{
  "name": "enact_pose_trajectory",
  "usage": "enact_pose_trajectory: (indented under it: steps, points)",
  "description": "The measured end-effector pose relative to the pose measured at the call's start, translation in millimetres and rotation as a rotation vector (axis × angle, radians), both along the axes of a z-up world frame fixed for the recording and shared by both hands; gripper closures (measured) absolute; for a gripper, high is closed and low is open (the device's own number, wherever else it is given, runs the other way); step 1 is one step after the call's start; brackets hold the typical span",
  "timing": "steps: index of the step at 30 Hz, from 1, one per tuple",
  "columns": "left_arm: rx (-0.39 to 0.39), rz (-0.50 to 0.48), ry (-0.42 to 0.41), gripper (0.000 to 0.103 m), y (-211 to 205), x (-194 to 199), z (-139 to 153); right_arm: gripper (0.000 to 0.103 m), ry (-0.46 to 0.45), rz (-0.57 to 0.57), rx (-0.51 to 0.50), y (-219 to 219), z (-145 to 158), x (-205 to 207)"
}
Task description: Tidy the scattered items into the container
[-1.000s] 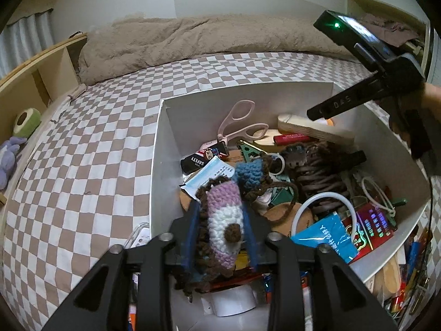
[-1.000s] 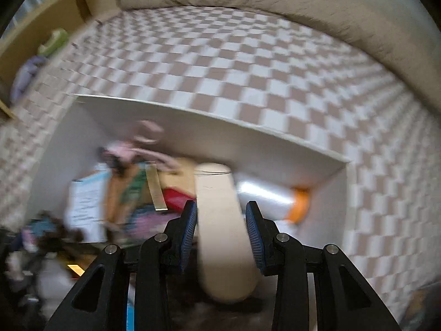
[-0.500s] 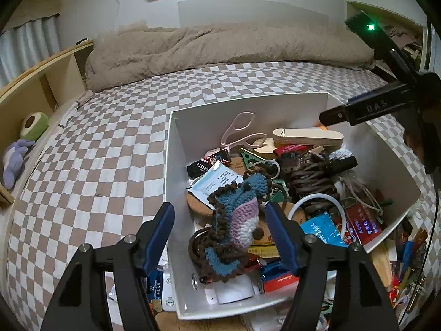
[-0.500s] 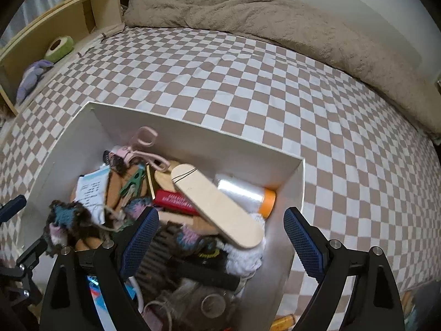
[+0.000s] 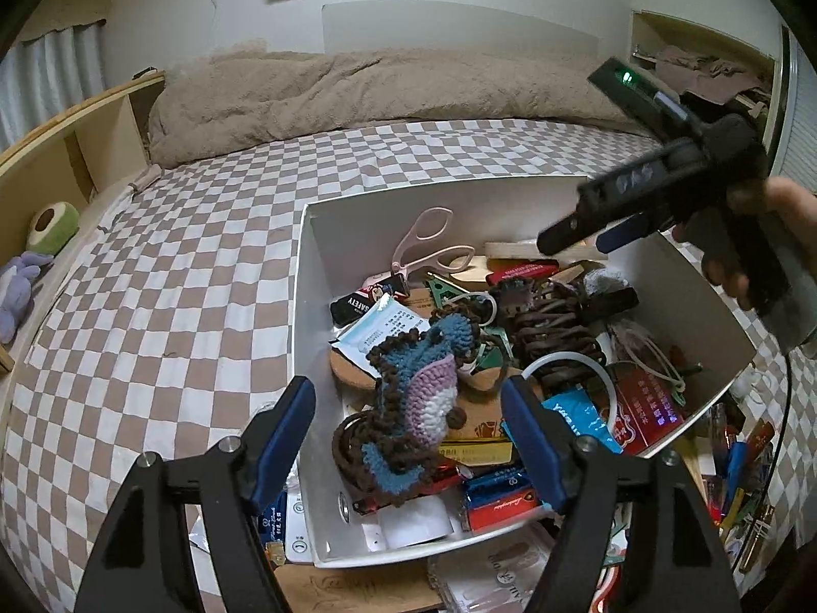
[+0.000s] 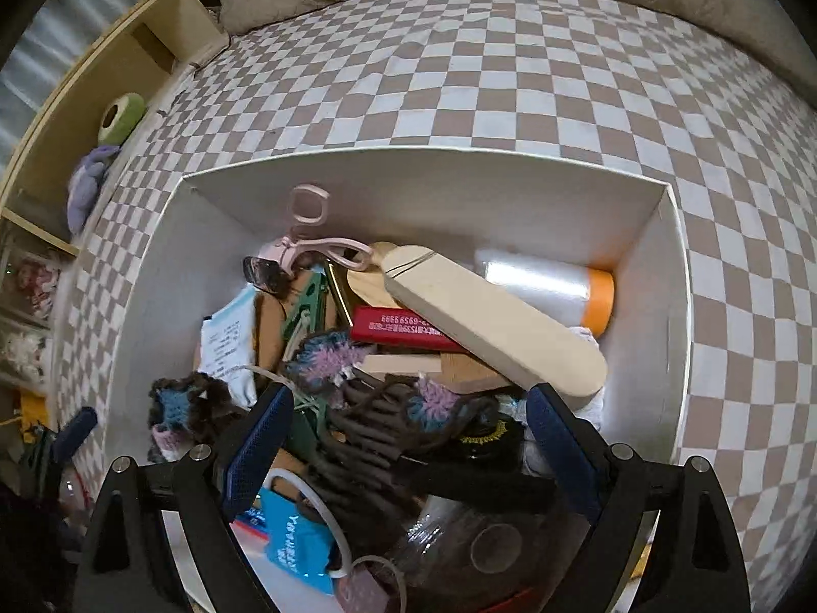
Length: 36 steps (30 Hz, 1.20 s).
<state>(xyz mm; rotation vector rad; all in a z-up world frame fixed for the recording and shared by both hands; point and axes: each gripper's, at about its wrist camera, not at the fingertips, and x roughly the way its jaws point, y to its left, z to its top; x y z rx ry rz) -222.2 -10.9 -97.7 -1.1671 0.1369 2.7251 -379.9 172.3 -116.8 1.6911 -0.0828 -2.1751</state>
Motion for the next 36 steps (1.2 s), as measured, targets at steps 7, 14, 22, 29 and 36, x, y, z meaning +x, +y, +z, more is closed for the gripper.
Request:
enact_pose_trajectory:
  steps: [7,14,22,29,36]
  points:
    - [0.029,-0.013,-0.017,0.028,-2,4,-3,0.011,-0.025,0.07,0.029,-16,-3,8]
    - [0.112,-0.086,-0.041,0.027,4,12,4,0.011,0.01,-0.038,0.093,-11,-20,-7]
    - [0.276,-0.269,-0.144,0.027,33,5,5,0.011,0.174,-0.07,0.027,-1,26,26]
    - [0.255,-0.189,-0.246,0.027,36,-28,-17,0.011,0.306,-0.085,-0.041,27,67,72]
    - [0.162,-0.076,-0.217,0.027,21,-35,-22,0.01,0.394,-0.059,-0.061,34,82,110]
